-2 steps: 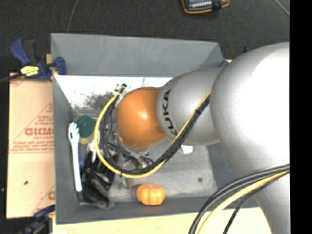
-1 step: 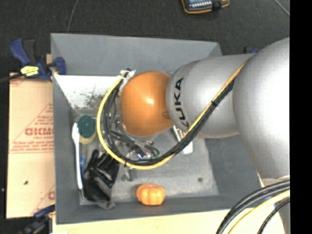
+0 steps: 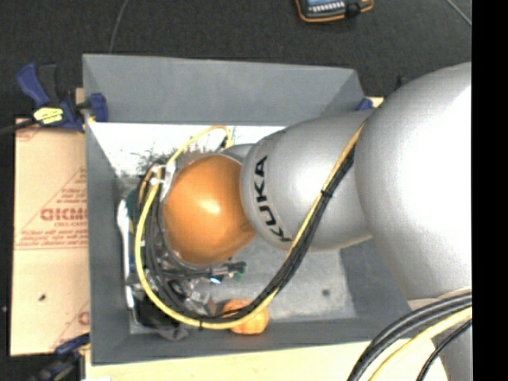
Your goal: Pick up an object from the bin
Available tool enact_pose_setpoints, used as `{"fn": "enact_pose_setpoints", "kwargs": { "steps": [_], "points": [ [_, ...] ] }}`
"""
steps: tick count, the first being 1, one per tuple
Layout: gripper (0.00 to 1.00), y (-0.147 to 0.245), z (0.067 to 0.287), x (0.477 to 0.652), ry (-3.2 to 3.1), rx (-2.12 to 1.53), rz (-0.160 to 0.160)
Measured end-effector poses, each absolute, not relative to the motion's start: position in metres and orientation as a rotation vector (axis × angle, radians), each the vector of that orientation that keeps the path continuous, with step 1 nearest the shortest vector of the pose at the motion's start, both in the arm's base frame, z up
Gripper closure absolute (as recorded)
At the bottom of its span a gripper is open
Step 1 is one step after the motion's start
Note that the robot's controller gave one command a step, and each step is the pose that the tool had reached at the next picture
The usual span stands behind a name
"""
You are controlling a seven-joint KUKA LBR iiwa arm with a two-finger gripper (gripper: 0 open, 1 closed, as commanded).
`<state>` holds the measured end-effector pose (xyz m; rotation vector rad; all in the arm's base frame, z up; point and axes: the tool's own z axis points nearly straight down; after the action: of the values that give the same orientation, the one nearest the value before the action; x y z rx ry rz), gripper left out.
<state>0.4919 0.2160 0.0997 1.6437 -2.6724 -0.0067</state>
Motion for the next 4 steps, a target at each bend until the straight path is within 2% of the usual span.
{"fn": "enact_pose_setpoints", "kwargs": {
  "steps": [1, 2, 3, 4],
  "points": [
    [0.0, 0.184, 0.071, 0.545, -2.735, 1.56, 0.001],
    [1.0, 0.183, 0.071, 0.543, -2.632, 1.733, -0.01],
    [1.0, 0.183, 0.071, 0.543, -2.633, 1.731, -0.01],
    [1.0, 0.182, 0.081, 0.543, -2.636, 1.727, -0.011]
  ]
}}
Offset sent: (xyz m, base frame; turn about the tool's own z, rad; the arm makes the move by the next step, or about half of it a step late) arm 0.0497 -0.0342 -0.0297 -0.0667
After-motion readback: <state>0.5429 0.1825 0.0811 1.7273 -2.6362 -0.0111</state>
